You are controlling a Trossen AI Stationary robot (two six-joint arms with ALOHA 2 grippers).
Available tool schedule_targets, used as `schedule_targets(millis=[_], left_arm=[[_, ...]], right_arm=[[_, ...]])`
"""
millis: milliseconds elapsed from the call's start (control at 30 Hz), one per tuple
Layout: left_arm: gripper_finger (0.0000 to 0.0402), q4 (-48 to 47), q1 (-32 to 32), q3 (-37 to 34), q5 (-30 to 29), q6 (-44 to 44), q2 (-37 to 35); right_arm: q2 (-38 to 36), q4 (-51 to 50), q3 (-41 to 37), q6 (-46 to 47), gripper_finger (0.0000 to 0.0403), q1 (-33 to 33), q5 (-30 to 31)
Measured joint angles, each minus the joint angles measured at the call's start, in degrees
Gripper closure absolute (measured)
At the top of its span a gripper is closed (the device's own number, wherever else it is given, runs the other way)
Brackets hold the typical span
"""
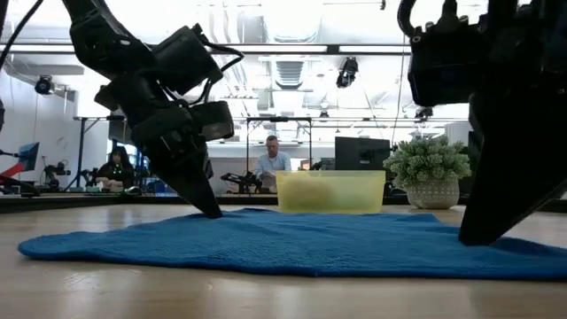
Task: Fold microfiber towels
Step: Fold the blue microfiber cloth
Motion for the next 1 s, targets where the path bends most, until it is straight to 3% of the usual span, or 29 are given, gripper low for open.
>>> schedule_targets(millis=[233, 433, 500, 700, 900, 1000], left_arm=[[0.0401, -2.01, -2.04, -0.15, -0.01, -1.88, -6.58], [0.0401, -2.94, -10.04, -0.15, -0.34, -1.69, -14.48], [0.0401, -4.77, -14.97, -0.20, -4.44, -2.81, -17.00], [0.0402, -5.11, -32.62, 0.50, -25.45, -13.03, -20.92], [0.0402, -6.55, -42.35, 2.56, -28.73, -23.57, -18.29], [0.0402, -14.75, -45.31, 7.37, -31.71, -25.61, -14.63]], right_arm=[[-4.63, -6.20, 0.00, -4.00, 0.0394, 0.68, 1.86], [-9.64, -6.91, -0.20, -11.24, 0.0394, 3.37, 6.70], [-9.81, -7.05, -0.35, -11.29, 0.0394, 4.56, 8.20], [-9.25, -1.38, -0.42, -10.13, 0.0394, 8.31, 9.68], [-9.31, 2.97, -0.42, -12.26, 0.0393, 10.19, 10.08], [-9.31, 2.96, -0.42, -12.40, 0.0385, 11.10, 10.69]])
